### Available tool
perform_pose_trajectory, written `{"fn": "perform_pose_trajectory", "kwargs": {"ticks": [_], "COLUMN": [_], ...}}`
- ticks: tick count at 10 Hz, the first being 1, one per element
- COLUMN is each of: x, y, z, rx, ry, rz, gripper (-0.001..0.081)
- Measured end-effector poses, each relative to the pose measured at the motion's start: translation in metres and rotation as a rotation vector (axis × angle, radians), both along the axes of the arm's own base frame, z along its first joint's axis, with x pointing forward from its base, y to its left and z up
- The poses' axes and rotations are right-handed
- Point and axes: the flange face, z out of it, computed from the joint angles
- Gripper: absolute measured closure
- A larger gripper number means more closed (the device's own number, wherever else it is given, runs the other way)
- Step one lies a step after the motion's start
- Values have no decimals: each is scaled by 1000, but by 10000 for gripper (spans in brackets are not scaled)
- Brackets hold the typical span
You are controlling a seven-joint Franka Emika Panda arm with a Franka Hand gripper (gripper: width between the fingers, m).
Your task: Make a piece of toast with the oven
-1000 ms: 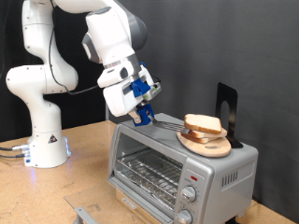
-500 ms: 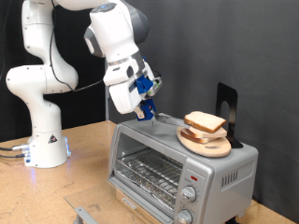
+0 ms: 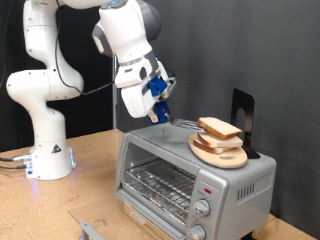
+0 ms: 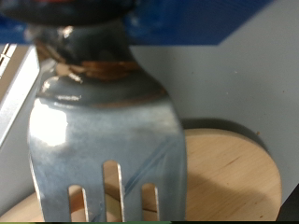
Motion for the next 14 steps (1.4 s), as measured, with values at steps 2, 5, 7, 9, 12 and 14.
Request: {"fn": "perform_pose_trajectory", "kwargs": {"ticks": [2, 5, 7, 9, 12, 14], "x": [0, 3, 7, 13, 25, 33], "y": [4, 8, 14, 18, 27, 32], "z": [-1, -2, -3, -3, -3, -3], "rx": [4, 6, 8, 12, 15, 17], "ry": [27, 41, 45, 46, 54, 55], "rz": [3, 7, 16, 20, 20, 28], "gripper": [415, 415, 415, 415, 415, 415]}}
